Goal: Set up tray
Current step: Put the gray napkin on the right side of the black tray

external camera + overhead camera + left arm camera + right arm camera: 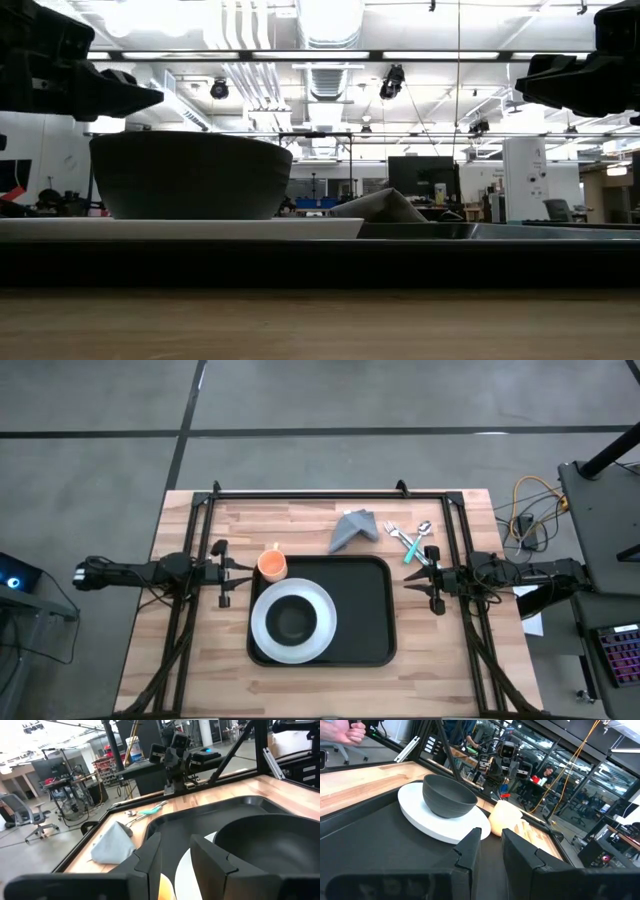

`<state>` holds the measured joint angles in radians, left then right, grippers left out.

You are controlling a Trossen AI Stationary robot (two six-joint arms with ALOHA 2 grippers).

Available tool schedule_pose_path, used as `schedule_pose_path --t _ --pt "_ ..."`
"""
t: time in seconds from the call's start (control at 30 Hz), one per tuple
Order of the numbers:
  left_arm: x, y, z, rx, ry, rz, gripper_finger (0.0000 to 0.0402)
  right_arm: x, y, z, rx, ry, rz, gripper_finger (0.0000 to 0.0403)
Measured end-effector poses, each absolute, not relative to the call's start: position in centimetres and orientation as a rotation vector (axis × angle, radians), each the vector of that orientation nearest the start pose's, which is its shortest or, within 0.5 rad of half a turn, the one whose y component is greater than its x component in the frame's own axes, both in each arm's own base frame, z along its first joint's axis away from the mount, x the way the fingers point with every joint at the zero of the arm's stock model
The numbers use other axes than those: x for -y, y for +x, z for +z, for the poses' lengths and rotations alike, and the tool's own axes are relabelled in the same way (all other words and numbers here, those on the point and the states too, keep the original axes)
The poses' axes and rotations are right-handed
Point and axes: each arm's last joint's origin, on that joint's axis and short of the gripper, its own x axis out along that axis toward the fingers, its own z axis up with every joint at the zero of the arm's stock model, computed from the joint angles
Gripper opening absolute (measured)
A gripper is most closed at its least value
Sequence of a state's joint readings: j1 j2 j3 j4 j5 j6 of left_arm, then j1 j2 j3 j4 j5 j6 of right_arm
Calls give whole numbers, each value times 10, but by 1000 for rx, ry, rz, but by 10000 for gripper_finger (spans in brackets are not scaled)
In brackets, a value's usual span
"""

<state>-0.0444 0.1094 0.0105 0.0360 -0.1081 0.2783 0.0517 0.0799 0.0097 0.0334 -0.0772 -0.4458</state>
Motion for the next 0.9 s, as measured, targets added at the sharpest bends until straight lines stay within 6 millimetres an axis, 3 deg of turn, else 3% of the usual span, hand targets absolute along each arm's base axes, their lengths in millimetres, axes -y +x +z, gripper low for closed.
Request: schedule_pose_path --t 0.9 --pt "1 105 159 -106 289 51 84 -8 102 164 -9 -445 135 68"
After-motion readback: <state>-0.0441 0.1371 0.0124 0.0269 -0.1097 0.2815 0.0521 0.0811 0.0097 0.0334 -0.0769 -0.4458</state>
